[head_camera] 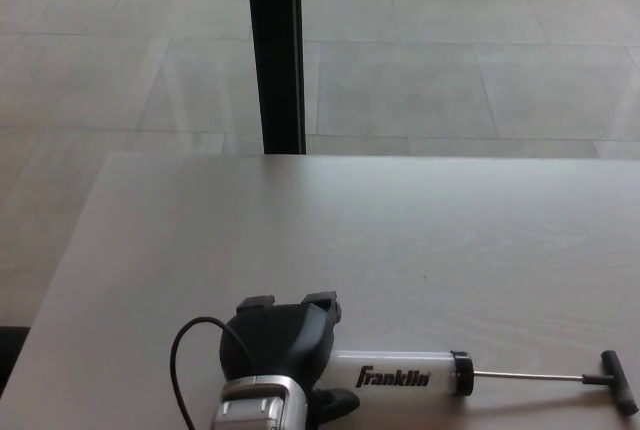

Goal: The robot uses its left hand to lift the air pump kept on the middle of the desk and use the right hand to compress the handle

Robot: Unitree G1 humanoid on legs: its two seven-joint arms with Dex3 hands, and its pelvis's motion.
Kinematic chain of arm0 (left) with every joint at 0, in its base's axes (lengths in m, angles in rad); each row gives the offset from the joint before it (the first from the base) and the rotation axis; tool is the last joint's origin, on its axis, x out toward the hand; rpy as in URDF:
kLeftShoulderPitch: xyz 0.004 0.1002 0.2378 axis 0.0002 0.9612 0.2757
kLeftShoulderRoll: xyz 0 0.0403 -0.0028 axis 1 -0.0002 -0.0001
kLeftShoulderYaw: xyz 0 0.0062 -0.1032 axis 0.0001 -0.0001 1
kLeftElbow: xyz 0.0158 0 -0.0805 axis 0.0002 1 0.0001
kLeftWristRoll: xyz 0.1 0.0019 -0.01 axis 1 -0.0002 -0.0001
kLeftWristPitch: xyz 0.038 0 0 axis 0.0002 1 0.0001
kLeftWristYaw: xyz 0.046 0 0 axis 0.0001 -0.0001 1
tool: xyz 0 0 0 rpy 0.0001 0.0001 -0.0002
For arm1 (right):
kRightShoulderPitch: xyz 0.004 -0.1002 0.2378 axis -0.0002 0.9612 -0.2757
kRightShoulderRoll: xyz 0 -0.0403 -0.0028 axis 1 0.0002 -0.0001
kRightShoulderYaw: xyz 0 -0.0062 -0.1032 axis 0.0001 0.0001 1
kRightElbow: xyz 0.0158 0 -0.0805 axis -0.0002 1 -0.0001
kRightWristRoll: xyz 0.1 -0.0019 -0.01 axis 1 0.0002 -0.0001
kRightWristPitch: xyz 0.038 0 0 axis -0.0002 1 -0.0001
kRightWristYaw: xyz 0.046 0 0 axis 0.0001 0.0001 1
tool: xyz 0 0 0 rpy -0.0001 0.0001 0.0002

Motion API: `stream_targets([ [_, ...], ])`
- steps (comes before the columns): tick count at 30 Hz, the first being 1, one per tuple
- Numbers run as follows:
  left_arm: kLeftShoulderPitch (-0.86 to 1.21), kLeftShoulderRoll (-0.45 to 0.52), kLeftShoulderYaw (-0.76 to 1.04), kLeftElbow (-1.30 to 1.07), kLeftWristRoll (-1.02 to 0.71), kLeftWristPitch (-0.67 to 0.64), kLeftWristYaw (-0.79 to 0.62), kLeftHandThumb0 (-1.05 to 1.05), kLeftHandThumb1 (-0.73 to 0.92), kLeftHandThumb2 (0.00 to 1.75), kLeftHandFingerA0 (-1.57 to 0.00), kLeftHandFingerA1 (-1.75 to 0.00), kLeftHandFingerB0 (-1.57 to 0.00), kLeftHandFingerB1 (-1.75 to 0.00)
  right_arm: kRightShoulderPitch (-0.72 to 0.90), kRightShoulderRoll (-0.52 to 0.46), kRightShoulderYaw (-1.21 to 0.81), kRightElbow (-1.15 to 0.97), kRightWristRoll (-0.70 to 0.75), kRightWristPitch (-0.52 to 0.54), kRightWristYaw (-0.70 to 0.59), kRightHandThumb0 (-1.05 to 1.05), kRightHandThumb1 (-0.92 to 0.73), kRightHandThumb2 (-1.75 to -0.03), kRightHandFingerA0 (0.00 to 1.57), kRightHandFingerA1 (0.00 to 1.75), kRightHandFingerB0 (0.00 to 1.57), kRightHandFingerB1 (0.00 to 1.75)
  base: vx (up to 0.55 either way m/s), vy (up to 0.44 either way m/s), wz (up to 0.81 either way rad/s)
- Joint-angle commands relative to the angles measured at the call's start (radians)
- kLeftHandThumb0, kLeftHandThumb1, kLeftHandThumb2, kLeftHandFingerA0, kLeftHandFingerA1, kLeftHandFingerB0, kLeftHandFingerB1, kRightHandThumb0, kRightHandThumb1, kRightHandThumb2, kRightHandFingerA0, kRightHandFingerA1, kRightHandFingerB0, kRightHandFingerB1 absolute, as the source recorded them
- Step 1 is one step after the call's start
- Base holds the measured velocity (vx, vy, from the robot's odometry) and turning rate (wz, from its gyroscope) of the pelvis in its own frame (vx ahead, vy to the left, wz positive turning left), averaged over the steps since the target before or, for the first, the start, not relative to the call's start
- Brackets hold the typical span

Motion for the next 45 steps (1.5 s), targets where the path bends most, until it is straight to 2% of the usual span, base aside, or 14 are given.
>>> stream_targets([
  [1, 0.004, -0.022, -0.048, 0.034, 0.020, 0.024, 0.032, -0.78, 0.66, 0.60, -0.29, -1.06, -0.31, -0.48, -0.003, -0.016, -0.007, -0.027, 0.020, 0.016, -0.021, -0.68, -0.69, -1.06, 0.47, 0.73, 0.34, 0.52, 0.00, 0.000, 0.00],
  [9, -0.038, -0.021, -0.122, 0.068, 0.055, 0.005, 0.069, -0.80, 0.69, 0.61, -0.23, -1.20, -0.24, -0.53, -0.036, -0.031, 0.001, 0.017, -0.002, -0.021, -0.022, -0.69, -0.71, -1.06, 0.46, 0.71, 0.33, 0.51, 0.00, 0.000, 0.00],
  [19, -0.049, 0.076, -0.167, 0.086, 0.099, -0.014, 0.080, -0.66, 0.65, 0.60, -0.42, -0.95, -0.35, -0.52, -0.039, -0.043, 0.013, -0.038, -0.041, -0.015, -0.062, -0.65, -0.70, -1.07, 0.50, 0.73, 0.33, 0.51, 0.00, 0.000, 0.00],
  [21, -0.059, 0.115, -0.174, 0.105, 0.126, -0.001, 0.057, -0.59, 0.52, 0.97, -0.67, -1.04, -0.23, -0.55, -0.038, -0.049, 0.010, -0.038, -0.033, -0.019, -0.052, -0.65, -0.70, -1.06, 0.49, 0.72, 0.34, 0.51, 0.00, 0.000, 0.00],
  [22, -0.059, 0.116, -0.176, 0.105, 0.126, 0.000, 0.057, -0.59, 0.52, 0.97, -0.67, -1.04, -0.23, -0.55, -0.038, -0.049, 0.010, -0.039, -0.033, -0.019, -0.052, -0.65, -0.70, -1.06, 0.49, 0.72, 0.34, 0.51, 0.00, 0.000, 0.00],
  [23, -0.077, 0.144, -0.179, 0.120, 0.148, -0.004, 0.050, -0.50, 0.73, 0.65, -0.57, -1.48, -0.32, -0.46, -0.049, -0.050, 0.010, -0.046, -0.032, -0.014, -0.060, -0.64, -0.69, -1.06, 0.49, 0.72, 0.32, 0.51, 0.00, 0.000, 0.00],
  [25, -0.079, 0.155, -0.173, 0.118, 0.139, -0.012, 0.055, -0.44, 0.66, 0.66, -0.62, -1.51, -0.34, -0.47, -0.051, -0.048, 0.009, -0.057, -0.027, -0.006, -0.065, -0.63, -0.69, -1.05, 0.50, 0.72, 0.33, 0.51, 0.00, 0.000, 0.00],
  [26, -0.078, 0.174, -0.162, 0.115, 0.122, -0.032, 0.064, -0.32, 0.56, 0.69, -0.71, -1.56, -0.35, -0.47, -0.051, -0.047, 0.008, -0.059, -0.030, -0.009, -0.070, -0.62, -0.86, -0.66, 0.52, 0.69, 0.42, 0.35, 0.00, 0.000, 0.00],
  [27, -0.077, 0.181, -0.159, 0.114, 0.116, -0.038, 0.066, -0.32, 0.56, 0.69, -0.71, -1.56, -0.35, -0.47, -0.052, -0.047, 0.008, -0.059, -0.032, -0.011, -0.072, -0.62, -0.86, -0.66, 0.52, 0.69, 0.42, 0.35, 0.00, 0.000, 0.00],
  [28, -0.076, 0.188, -0.153, 0.117, 0.108, -0.045, 0.073, -0.32, 0.58, 0.68, -0.78, -1.72, -0.39, -0.47, -0.054, -0.045, 0.006, -0.058, -0.031, -0.016, -0.076, -0.58, -0.67, -1.03, 0.52, 0.71, 0.36, 0.52, 0.00, 0.000, 0.00],
  [32, -0.084, 0.184, -0.143, 0.153, 0.124, -0.031, 0.111, -0.38, 0.61, 0.68, -0.87, -1.75, -0.59, -0.87, -0.063, -0.041, -0.005, -0.066, -0.033, -0.042, -0.093, -0.61, -0.66, -1.03, 0.53, 0.71, 0.37, 0.52, 0.00, 0.000, 0.00],
  [33, -0.091, 0.181, -0.142, 0.160, 0.123, -0.032, 0.113, -0.37, 0.61, 0.70, -0.87, -1.75, -0.62, -0.90, -0.068, -0.042, -0.008, -0.060, -0.036, -0.057, -0.095, -0.63, -0.83, -0.66, 0.57, 0.67, 0.45, 0.37, 0.00, 0.000, 0.00],
  [34, -0.095, 0.178, -0.140, 0.167, 0.120, -0.035, 0.120, -0.36, 0.62, 0.72, -0.89, -1.75, -0.64, -0.97, -0.072, -0.042, -0.009, -0.057, -0.038, -0.065, -0.098, -0.63, -0.83, -0.66, 0.58, 0.66, 0.46, 0.37, 0.00, 0.000, 0.00],
  [45, -0.093, 0.057, -0.086, 0.250, 0.022, -0.092, 0.286, -0.40, 0.84, 0.75, -0.88, -1.75, -0.61, -0.91, -0.066, -0.027, -0.016, -0.150, -0.027, -0.062, -0.126, -0.61, -0.82, -0.65, 0.63, 0.70, 0.53, 0.38, 0.00, 0.000, 0.00],
])
